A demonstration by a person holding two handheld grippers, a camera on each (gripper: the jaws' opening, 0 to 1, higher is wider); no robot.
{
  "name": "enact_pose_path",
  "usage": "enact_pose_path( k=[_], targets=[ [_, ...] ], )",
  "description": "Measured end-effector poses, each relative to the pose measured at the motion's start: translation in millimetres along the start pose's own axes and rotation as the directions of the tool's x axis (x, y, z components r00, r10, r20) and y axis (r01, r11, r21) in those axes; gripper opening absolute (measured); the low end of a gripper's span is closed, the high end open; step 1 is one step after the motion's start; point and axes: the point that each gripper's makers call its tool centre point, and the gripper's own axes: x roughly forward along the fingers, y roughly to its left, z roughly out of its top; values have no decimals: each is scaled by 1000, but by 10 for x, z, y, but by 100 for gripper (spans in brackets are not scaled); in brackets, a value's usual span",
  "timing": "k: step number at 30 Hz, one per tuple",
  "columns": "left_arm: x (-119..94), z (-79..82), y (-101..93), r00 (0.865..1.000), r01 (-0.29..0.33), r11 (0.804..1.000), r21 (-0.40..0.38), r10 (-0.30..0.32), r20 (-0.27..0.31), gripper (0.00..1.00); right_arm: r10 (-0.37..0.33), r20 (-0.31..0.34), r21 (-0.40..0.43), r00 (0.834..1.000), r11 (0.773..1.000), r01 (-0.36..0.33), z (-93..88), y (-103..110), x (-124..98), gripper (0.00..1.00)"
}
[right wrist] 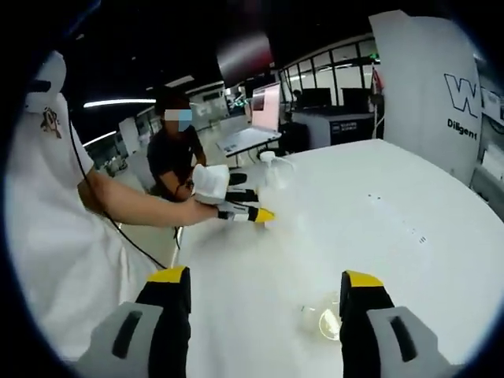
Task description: Hold the bottle steady, press the pump all the way down and release, and repeat the specified number of times to dispense into the cup
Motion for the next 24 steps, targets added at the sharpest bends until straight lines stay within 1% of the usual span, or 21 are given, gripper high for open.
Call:
enact_pose_path(
  k=[1,2,3,4,8,9,10,11,12,13,14,16,17,18,19,20,21,24],
  targets=[
    [-4,-2,13,1000,-3,1000,3,3,-2,40,10,-6,25,1000,1000,-10,-12,13,-6,74],
    [-14,-4,27,1000,-8,1000,-3,8,-4,40,11,6,-12,1000,1000,-11,15,15,-4,74],
    [-17,-6,34,1000,-8,1000,-1,8,-6,40,18,11,-1,1000,1000,-18,22,31,0,75],
    [-19,-11,41,1000,-10,1000,0,10,-7,40,9,-6,28,1000,1000,-9,5,15,4,75],
    [-52,-34,66,1000,-25,1000,-8,25,-8,40,19,-6,15,1000,1000,-19,10,27,12,72],
    [-55,-44,74,1000,-27,1000,-10,27,-7,40,21,-2,28,1000,999,-21,19,25,13,72],
    [-59,-58,91,999,-41,999,-15,41,-10,40,14,-11,24,1000,1000,-14,9,14,16,72],
    [-70,-58,87,999,-41,999,-19,40,-10,39,23,-3,13,1000,1000,-23,25,28,15,71],
    [-76,-60,87,999,-40,999,-18,40,-10,39,22,-1,12,1000,1000,-22,30,26,14,71],
    [-90,-67,88,999,-44,999,-21,44,-6,39,17,-15,12,1000,1000,-16,20,20,20,72],
    [-100,-72,88,999,-45,999,-23,45,-7,39,20,-8,20,1000,1000,-19,37,26,19,71],
    [-119,-78,84,999,-46,999,-23,46,-5,39,21,-17,8,1000,1000,-21,30,33,21,70],
    [-127,-82,85,999,-47,999,-23,47,-8,39,23,-8,7,1000,1000,-23,45,38,22,71],
    [-129,-85,86,999,-48,999,-24,48,-8,39,23,-9,10,1000,1000,-23,43,38,23,70],
    [-147,-97,83,999,-48,999,-24,48,-5,39,25,-26,23,999,999,-24,19,44,21,70],
    [-152,-98,83,999,-48,998,-28,48,-5,39,22,-18,15,1000,1000,-22,30,40,21,70],
    [-156,-102,79,999,-46,999,-26,46,-5,39,26,-23,17,999,1000,-25,23,48,21,69],
    [-170,-108,59,999,-44,999,-22,43,-7,39,26,-28,17,999,1000,-26,14,56,24,68]
  ],
)
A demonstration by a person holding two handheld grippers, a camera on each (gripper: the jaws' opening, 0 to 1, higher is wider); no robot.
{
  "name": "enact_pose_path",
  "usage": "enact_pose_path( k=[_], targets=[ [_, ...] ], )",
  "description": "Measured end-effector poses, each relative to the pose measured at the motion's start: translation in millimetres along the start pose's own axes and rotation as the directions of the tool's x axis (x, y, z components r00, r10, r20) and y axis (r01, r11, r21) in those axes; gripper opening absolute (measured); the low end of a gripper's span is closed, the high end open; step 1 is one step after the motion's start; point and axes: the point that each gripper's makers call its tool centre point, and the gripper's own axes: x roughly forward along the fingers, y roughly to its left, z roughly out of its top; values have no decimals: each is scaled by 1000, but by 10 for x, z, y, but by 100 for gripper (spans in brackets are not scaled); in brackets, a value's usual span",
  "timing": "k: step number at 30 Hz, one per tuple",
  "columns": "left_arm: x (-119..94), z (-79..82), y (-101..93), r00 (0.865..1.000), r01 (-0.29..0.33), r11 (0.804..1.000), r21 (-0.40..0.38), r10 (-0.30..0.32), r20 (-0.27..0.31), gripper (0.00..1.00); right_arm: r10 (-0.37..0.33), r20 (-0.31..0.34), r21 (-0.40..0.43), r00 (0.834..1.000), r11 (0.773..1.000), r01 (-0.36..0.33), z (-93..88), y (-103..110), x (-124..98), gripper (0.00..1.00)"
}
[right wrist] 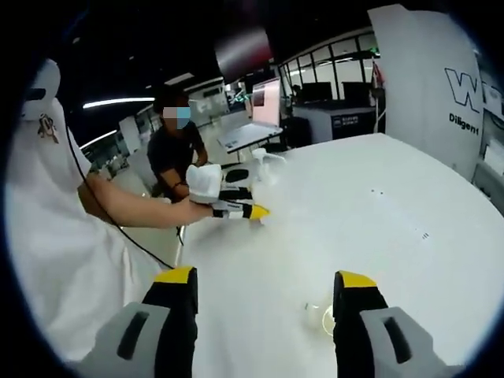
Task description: Hold the bottle steady, press the pump all the way down and release, and repeat the specified number of times to dispense into the cup
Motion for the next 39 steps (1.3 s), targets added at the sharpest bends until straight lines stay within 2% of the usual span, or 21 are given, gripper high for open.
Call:
enact_pose_path(
  k=[8,9,10,14,17,18,21,24,25,26,27,28,29,31,32,33,34,37,38,39],
  targets=[
    [-11,-6,-3,1000,1,1000,-1,-1,2,39,-4,11,-5,1000,1000,4,54,22,-16,70],
    [-8,-7,0,1000,0,1000,-1,0,1,39,0,13,2,1000,1000,0,60,31,-17,67],
    [-5,-8,2,1000,0,1000,-2,0,5,40,3,2,-15,1000,1000,-3,45,45,-15,67],
    [-10,-7,0,1000,-3,1000,-9,3,8,40,0,0,3,1000,1000,0,37,44,-8,69],
    [-5,-6,7,1000,-1,1000,-5,1,4,40,0,17,-16,1000,1000,0,74,44,-11,67],
    [-8,-5,3,1000,-2,1000,-5,2,2,40,0,4,10,1000,1000,0,64,42,-12,68],
    [-10,-5,-1,1000,3,1000,0,-3,1,40,-17,35,-33,999,999,18,101,22,-8,73],
    [-7,-15,0,1000,9,1000,16,-9,-7,41,-4,24,-12,1000,1000,4,76,38,-12,74],
    [-11,-38,1,1000,15,998,54,-14,-21,41,-2,21,-3,1000,1000,2,58,35,-1,76],
    [-6,-92,-6,999,13,999,50,-11,-42,41,-32,58,-35,998,999,34,120,-16,4,80],
    [-31,-240,-62,991,62,994,91,-50,-125,42,-13,52,-25,999,1000,15,110,21,-1,77],
    [-35,-272,-53,990,51,993,104,-37,-136,42,-2,36,12,999,1000,2,91,38,-6,75],
    [-22,-209,-58,996,45,996,81,-39,-77,45,-5,24,14,1000,1000,5,75,26,-5,75],
    [-21,-192,-69,997,50,996,72,-46,-59,51,-11,57,-27,998,1000,13,124,16,6,77],
    [-79,-112,-80,998,55,998,31,-55,-14,54,-4,18,-6,1000,1000,4,58,30,-1,76],
    [-71,-110,-78,998,53,998,13,-53,-15,57,-10,21,3,1000,1000,10,64,15,1,75],
    [-70,-64,-81,998,57,998,-33,-57,18,60,-7,34,-10,999,1000,7,80,17,5,75],
    [-63,-78,-53,999,46,999,-22,-46,8,66,-8,39,-10,999,1000,8,98,14,7,75],
    [-68,-62,-53,999,50,996,-77,-48,18,70,6,43,-5,999,1000,-6,108,40,9,74],
    [-72,-31,-22,999,39,997,-67,-37,36,75,-10,37,-17,999,1000,10,112,19,7,75]
  ],
)
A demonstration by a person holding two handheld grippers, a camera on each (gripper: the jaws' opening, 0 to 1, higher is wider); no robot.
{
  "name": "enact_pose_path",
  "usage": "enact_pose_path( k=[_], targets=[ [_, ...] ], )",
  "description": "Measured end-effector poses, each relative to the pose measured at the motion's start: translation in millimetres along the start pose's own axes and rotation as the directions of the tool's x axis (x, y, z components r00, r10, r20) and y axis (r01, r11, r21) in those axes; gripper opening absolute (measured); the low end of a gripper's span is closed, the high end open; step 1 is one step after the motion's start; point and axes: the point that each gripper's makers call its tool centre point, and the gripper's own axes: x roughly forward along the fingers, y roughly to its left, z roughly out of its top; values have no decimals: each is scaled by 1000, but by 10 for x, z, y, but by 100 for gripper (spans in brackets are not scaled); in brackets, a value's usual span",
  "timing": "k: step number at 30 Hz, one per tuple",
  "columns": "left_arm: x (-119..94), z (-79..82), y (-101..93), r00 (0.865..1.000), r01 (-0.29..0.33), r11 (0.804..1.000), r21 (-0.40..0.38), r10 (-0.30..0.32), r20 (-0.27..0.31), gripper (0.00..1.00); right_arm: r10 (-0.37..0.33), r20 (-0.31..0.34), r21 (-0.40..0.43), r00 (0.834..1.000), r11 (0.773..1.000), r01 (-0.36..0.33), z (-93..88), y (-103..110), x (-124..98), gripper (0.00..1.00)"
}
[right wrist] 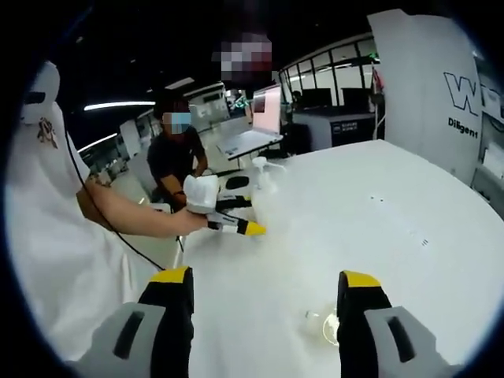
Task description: Hold the bottle steady, press the pump all the way down and release, and repeat the specified number of times to dispense into the cup
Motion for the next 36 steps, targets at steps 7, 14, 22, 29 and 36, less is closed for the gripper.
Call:
enact_pose_path(
  k=[7,14,22,29,36],
  targets=[
    [-30,65,72,999,-18,999,-37,19,45,98,1,30,-2,1000,1000,-1,40,22,-3,77],
    [-118,143,76,996,-9,999,-52,14,88,99,-16,56,-7,998,1000,16,31,36,-24,83],
    [-257,225,95,992,16,997,-72,-7,124,99,-20,104,-13,994,1000,22,46,125,-57,88],
    [-363,289,35,992,36,997,-69,-27,127,99,-23,136,10,990,1000,22,12,189,-67,88],
    [-474,351,48,991,29,998,-58,-21,134,99,-41,153,7,987,999,40,-51,227,-108,87]
  ],
)
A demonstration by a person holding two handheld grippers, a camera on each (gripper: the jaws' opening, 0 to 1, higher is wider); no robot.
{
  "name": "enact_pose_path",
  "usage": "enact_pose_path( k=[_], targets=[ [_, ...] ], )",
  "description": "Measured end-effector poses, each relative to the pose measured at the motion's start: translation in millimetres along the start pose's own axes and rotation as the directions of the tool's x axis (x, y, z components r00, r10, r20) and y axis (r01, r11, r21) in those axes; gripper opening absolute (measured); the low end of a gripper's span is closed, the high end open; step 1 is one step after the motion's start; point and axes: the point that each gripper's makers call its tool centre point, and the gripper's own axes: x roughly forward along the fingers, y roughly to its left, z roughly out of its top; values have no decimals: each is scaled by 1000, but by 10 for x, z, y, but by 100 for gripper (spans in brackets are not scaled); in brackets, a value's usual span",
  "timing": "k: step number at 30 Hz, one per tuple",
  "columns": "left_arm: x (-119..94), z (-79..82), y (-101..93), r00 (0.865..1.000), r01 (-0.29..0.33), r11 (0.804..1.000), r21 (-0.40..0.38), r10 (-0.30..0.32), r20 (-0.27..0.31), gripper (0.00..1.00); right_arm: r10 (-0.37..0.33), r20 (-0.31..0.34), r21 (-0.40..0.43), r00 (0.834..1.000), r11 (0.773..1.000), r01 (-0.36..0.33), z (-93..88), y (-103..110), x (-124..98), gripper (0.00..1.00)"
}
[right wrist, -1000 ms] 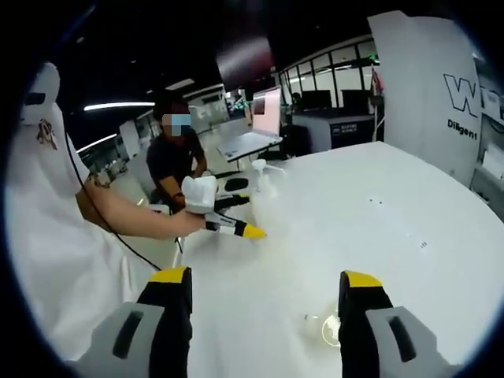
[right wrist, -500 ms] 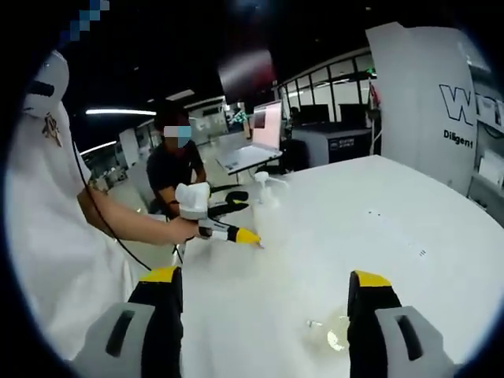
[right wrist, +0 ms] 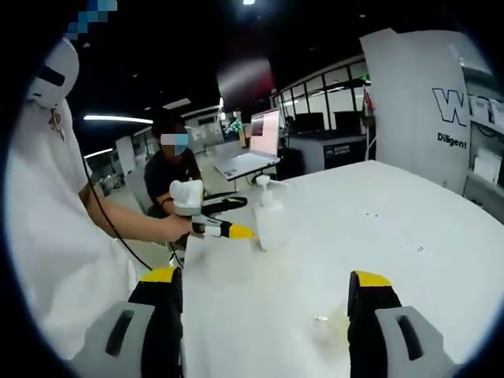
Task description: Hold the bottle steady, press the pump all the way down and release, and repeat the specified number of times to dispense into the cup
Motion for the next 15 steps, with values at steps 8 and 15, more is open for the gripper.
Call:
enact_pose_path(
  k=[8,15],
  targets=[
    [-145,68,12,1000,4,1000,9,-4,15,99,-18,26,27,999,999,18,-63,57,-117,88],
    [-253,92,2,1000,19,1000,-19,-19,17,99,-66,46,38,997,997,64,-154,56,-176,97]
  ],
)
